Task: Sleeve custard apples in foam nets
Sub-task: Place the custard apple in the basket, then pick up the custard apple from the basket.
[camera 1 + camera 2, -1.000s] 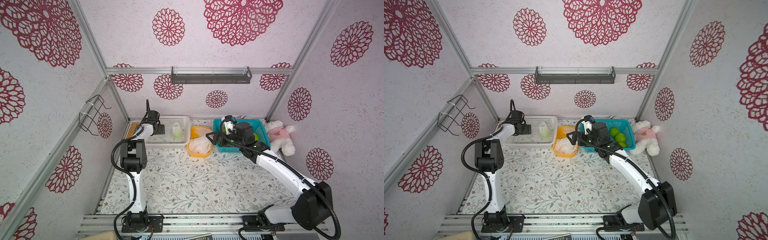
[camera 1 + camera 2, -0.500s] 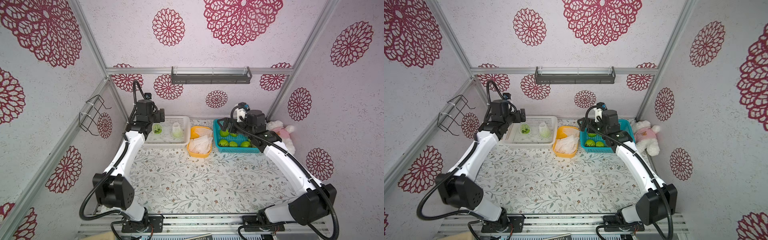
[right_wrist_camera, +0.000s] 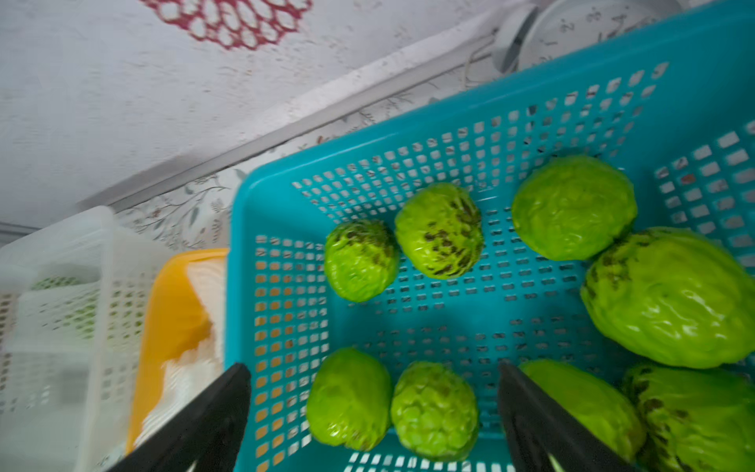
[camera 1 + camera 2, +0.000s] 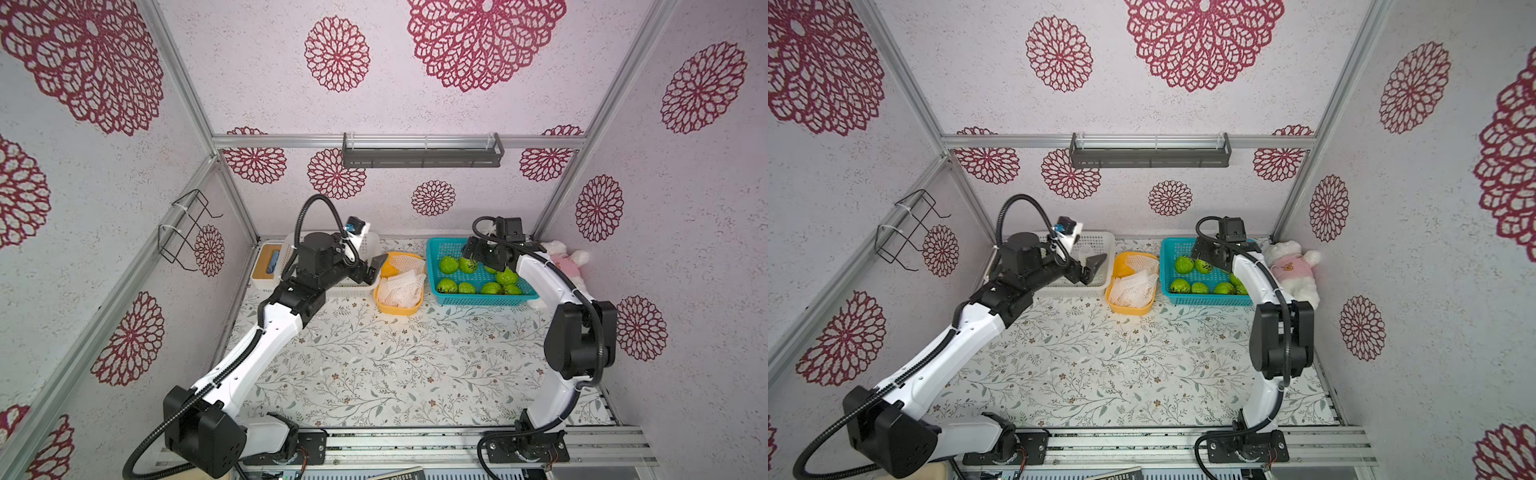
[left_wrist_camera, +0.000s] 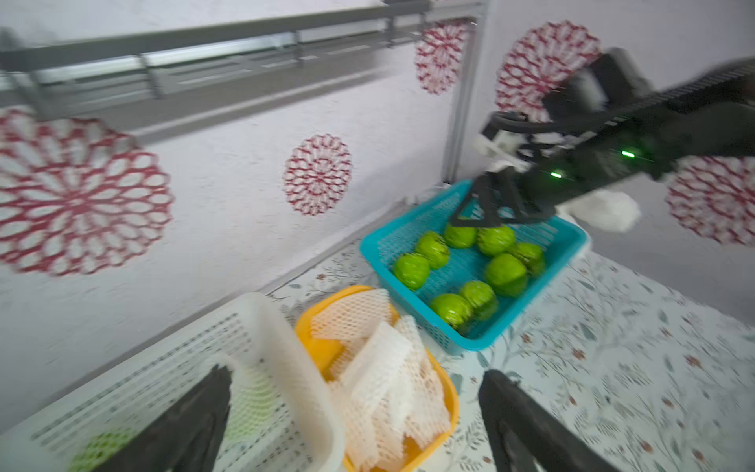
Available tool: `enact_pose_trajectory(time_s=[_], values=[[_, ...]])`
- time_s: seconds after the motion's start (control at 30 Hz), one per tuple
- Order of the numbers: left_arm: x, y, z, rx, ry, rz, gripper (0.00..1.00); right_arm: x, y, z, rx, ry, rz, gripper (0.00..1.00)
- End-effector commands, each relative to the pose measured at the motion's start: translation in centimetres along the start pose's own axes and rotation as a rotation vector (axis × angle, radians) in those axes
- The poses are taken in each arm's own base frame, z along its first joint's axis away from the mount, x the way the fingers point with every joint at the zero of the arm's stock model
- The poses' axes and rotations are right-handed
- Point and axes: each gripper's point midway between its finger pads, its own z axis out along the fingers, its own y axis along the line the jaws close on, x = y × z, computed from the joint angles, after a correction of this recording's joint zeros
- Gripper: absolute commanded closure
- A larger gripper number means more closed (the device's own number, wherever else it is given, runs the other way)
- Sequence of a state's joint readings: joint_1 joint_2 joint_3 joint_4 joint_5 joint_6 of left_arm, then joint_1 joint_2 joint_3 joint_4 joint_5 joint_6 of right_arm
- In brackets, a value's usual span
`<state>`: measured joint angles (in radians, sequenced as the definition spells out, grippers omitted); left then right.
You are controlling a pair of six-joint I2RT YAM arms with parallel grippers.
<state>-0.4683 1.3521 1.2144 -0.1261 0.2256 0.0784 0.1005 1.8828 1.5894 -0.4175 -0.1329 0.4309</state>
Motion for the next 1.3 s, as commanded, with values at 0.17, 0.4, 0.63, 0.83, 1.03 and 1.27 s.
enact_pose_trajectory(time_s=[0.17, 0.4, 0.63, 0.83, 1.03, 1.27], values=[[-0.8, -7.2, 3.3, 0.252, -0.083, 0.119, 0.03, -2.3, -2.4, 3.4, -0.033, -0.030, 0.149, 0.05], [0.3, -8.2, 4.2, 0.266, -0.053, 0.102, 0.03, -2.5, -1.6, 7.0, -0.121, 0.005, 0.194, 0.05], [0.8, -7.9, 4.5, 0.249, -0.034, 0.107, 0.03, -1.9, -2.0, 9.8, -0.117, 0.024, 0.231, 0.05], [1.2, -7.9, 4.7, 0.247, -0.015, 0.111, 0.03, -0.6, -2.9, 11.5, -0.092, 0.049, 0.242, 0.10], [1.4, -7.8, 4.5, 0.241, -0.002, 0.102, 0.03, -0.2, -3.1, 12.4, -0.101, 0.056, 0.258, 0.19], [1.7, -7.7, 4.2, 0.231, 0.005, 0.100, 0.03, -0.1, -2.9, 11.1, -0.114, 0.026, 0.254, 0.34]])
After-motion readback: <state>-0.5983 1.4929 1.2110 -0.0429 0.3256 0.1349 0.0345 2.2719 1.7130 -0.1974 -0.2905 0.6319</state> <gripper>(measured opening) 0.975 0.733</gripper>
